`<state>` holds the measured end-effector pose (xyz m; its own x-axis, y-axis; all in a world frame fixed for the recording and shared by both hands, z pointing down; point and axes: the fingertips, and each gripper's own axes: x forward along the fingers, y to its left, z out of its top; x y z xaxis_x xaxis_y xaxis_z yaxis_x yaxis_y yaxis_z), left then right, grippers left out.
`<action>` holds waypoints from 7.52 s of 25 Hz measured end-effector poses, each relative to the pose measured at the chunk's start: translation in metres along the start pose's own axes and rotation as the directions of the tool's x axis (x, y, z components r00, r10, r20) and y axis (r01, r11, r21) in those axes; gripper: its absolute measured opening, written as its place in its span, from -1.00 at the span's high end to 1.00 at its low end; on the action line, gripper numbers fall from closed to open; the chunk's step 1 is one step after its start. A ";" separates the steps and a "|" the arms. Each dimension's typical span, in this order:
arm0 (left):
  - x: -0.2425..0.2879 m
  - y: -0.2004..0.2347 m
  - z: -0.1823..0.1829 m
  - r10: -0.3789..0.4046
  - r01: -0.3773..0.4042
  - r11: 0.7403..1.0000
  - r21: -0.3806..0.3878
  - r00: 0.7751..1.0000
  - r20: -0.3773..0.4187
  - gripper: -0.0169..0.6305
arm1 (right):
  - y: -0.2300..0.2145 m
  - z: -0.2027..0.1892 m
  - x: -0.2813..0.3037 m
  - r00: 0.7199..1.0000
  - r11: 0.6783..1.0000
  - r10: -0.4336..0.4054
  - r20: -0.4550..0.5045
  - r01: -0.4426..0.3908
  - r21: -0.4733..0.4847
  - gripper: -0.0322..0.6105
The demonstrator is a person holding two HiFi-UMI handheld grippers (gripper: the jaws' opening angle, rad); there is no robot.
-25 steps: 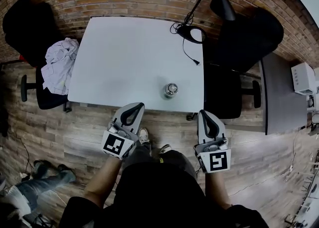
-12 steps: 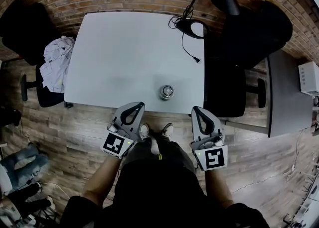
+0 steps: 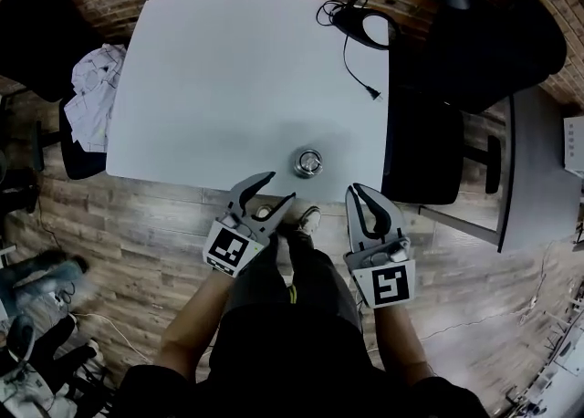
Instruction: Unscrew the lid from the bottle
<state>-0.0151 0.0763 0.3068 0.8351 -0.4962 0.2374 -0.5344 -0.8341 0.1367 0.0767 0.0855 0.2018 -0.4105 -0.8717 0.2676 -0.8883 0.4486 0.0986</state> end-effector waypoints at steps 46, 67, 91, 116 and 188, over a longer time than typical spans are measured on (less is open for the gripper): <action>0.096 0.004 -0.070 -0.116 0.118 0.993 0.032 0.993 -0.036 -0.19 | 0.043 -0.094 0.112 0.988 0.990 0.140 -0.068 -0.139 0.021 0.04; 0.094 0.003 -0.069 -0.129 0.131 0.991 0.037 0.991 -0.037 -0.19 | 0.067 -0.094 0.105 0.697 0.670 0.696 -0.176 -0.717 -0.190 0.04; 0.094 0.005 -0.065 -0.113 0.115 0.993 0.023 0.992 -0.057 -0.19 | 0.056 -0.103 0.101 0.685 0.654 0.691 -0.232 -0.729 -0.201 -0.01; 0.096 0.005 -0.063 -0.097 0.099 0.994 0.040 0.994 -0.052 -0.19 | 0.039 -0.089 0.101 0.994 0.992 0.096 0.061 -0.100 0.079 -0.02; 0.097 0.004 -0.065 -0.097 0.101 0.993 0.053 0.993 -0.062 -0.19 | 0.041 -0.085 0.104 0.983 0.978 0.155 0.096 -0.166 0.127 0.07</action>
<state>0.0550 0.0402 0.3926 0.8736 -0.3966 0.2820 -0.4398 -0.8915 0.1086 0.0152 0.0298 0.3152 -0.5608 -0.8067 0.1862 -0.8266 0.5585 -0.0699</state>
